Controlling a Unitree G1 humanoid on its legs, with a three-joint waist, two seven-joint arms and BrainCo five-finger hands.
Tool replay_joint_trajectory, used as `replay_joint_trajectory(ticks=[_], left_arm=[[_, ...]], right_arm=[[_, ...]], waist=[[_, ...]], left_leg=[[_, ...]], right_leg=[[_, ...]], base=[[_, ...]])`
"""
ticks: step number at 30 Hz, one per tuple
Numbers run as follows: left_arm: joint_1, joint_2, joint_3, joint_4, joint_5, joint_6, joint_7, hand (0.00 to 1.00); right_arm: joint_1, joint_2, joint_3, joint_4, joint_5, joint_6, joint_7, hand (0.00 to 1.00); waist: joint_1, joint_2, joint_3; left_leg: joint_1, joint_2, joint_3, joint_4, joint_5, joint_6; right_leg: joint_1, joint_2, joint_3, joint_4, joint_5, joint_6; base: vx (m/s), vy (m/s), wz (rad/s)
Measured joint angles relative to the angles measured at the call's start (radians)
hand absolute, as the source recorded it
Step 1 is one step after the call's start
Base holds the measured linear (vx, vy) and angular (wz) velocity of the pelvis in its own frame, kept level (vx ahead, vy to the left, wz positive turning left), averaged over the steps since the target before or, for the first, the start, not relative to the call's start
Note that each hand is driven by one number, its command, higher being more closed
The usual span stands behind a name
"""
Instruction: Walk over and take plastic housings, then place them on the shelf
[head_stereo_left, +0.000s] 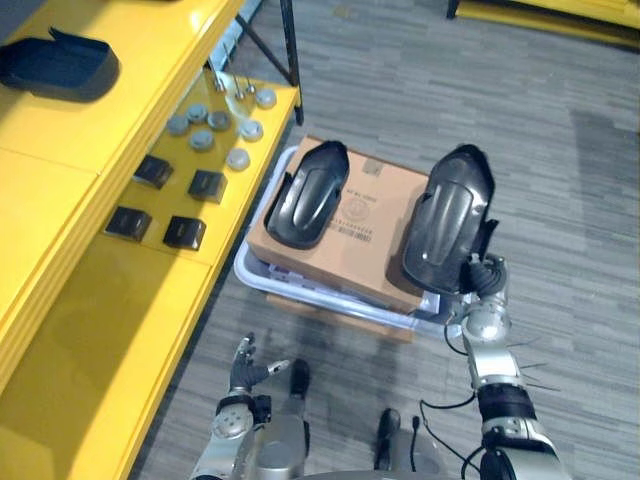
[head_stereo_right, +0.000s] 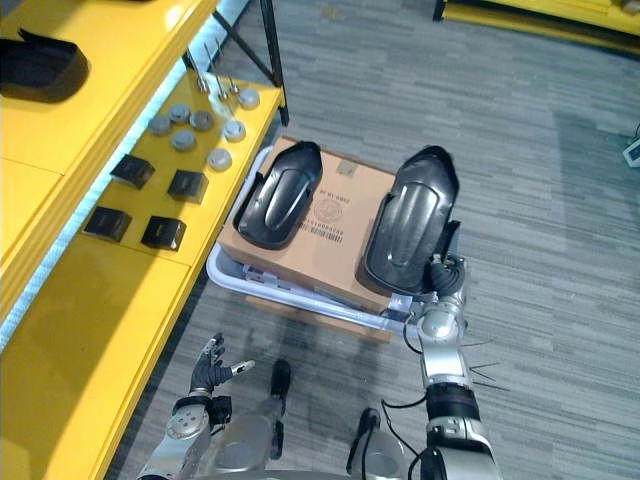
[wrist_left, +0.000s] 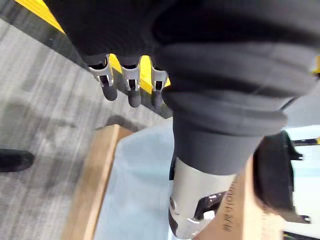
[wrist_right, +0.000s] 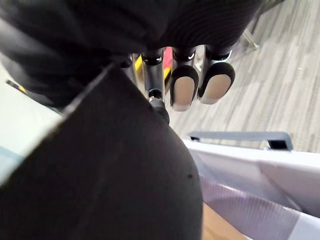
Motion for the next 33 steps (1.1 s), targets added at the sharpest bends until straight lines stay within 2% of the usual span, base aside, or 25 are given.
replay_joint_trajectory(ticks=[6, 8, 10, 15, 18, 25, 33], left_arm=[[0.0, -0.039, -0.019, -0.266, -0.009, -0.022, 0.018, 0.0], [-0.012, -0.041, -0.05, -0.332, -0.007, -0.034, 0.035, 0.0], [-0.037, -0.048, -0.102, -0.385, 0.055, -0.035, 0.073, 0.0], [-0.118, -0.061, -0.212, -0.407, 0.162, -0.035, 0.114, 0.0], [-0.153, -0.061, -0.255, -0.414, 0.207, -0.034, 0.115, 0.0], [-0.226, -0.059, -0.319, -0.413, 0.258, -0.032, 0.116, 0.0], [-0.25, -0.057, -0.347, -0.369, 0.278, -0.024, 0.163, 0.0]], right_arm=[[0.082, 0.015, 0.04, -0.125, -0.064, -0.005, -0.001, 1.0], [0.096, 0.028, 0.071, -0.159, -0.086, -0.006, -0.001, 1.0], [0.117, 0.039, 0.114, -0.192, -0.101, -0.011, 0.001, 1.0], [0.153, 0.052, 0.191, -0.228, -0.127, -0.035, 0.008, 1.0], [0.166, 0.053, 0.239, -0.247, -0.127, -0.045, 0.022, 1.0], [0.173, 0.055, 0.338, -0.304, -0.156, -0.065, 0.048, 1.0], [0.198, 0.051, 0.379, -0.304, -0.165, -0.067, 0.062, 1.0]], waist=[[-0.009, 0.001, -0.037], [-0.025, 0.002, -0.048], [-0.028, 0.006, -0.059], [-0.032, 0.017, -0.084], [-0.05, 0.02, -0.099], [-0.059, 0.022, -0.105], [-0.063, 0.02, -0.149]], left_leg=[[0.008, -0.008, 0.003, 0.006, 0.003, 0.007], [0.009, -0.008, 0.004, 0.006, 0.003, 0.006], [0.021, -0.008, 0.009, 0.005, 0.003, 0.006], [0.032, -0.007, 0.028, 0.003, 0.003, 0.006], [0.035, -0.005, 0.037, 0.0, 0.003, 0.006], [0.053, 0.005, 0.08, -0.001, 0.002, 0.006], [0.052, 0.01, 0.089, -0.001, 0.003, 0.007]], right_leg=[[0.004, -0.003, 0.007, 0.001, 0.002, 0.003], [0.004, -0.002, 0.008, 0.001, 0.002, 0.003], [0.005, -0.002, 0.018, 0.001, 0.002, 0.003], [0.003, 0.001, 0.035, 0.003, 0.004, 0.002], [0.002, 0.004, 0.045, 0.001, 0.011, 0.001], [-0.004, 0.01, 0.087, -0.002, 0.026, 0.005], [-0.015, 0.016, 0.11, -0.011, 0.039, 0.003]], base=[[0.0, 0.001, -0.02], [0.0, -0.002, -0.02], [-0.01, -0.001, -0.1], [-0.03, 0.007, -0.1], [-0.03, 0.007, -0.1], [-0.03, 0.011, -0.18], [0.0, 0.005, -0.08]])
